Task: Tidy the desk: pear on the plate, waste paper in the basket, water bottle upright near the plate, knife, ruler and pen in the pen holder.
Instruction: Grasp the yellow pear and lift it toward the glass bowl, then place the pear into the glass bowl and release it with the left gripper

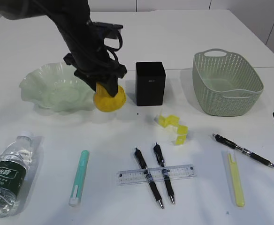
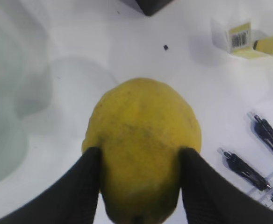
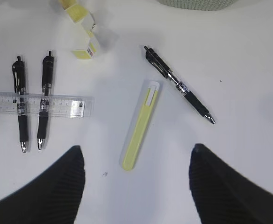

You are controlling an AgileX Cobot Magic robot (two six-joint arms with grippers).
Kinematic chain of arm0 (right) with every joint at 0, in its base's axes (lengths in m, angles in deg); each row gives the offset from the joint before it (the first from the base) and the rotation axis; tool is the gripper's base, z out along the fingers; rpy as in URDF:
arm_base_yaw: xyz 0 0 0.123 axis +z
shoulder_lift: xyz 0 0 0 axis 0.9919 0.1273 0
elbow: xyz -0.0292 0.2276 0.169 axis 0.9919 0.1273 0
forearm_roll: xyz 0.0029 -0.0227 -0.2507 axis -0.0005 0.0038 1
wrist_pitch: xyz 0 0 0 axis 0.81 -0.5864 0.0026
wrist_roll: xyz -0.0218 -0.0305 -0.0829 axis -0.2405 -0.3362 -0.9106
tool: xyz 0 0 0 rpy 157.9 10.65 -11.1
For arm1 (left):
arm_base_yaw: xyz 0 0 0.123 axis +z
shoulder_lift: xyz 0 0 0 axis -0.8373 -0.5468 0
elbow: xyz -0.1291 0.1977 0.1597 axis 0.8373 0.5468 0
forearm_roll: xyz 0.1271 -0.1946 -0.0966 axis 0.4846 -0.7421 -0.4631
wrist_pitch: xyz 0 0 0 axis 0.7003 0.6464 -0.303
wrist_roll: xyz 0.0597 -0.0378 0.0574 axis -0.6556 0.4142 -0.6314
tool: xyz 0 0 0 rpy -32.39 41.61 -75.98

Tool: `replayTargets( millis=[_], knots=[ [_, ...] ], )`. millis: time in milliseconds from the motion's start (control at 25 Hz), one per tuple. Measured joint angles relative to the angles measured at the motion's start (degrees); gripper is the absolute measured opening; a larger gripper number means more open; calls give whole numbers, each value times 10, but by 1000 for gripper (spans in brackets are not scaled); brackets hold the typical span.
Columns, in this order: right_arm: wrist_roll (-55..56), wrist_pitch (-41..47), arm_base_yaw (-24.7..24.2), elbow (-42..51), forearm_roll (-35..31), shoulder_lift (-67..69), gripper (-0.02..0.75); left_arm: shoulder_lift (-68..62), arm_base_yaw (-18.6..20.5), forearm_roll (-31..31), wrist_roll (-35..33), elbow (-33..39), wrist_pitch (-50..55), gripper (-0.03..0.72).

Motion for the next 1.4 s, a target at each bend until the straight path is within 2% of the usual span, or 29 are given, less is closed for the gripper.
replayTargets(
  millis=[200,520,720,880,1120,1400],
  knots=[
    [0,0,0,0,0,0,517,12,25,49,22,-47,7,355],
    [0,-1,0,0,0,0,517,13,137,66,45,-61,-44,354],
    [0,-1,0,0,0,0,517,10,177,66,45,-61,-88,354],
    [0,-1,0,0,0,0,517,-14,188,64,45,-62,-104,354],
    [-1,-1,0,0,0,0,517,-64,188,19,45,-62,-118,353],
    [-1,-1,0,0,0,0,517,-102,188,12,45,-62,-119,353]
  ],
)
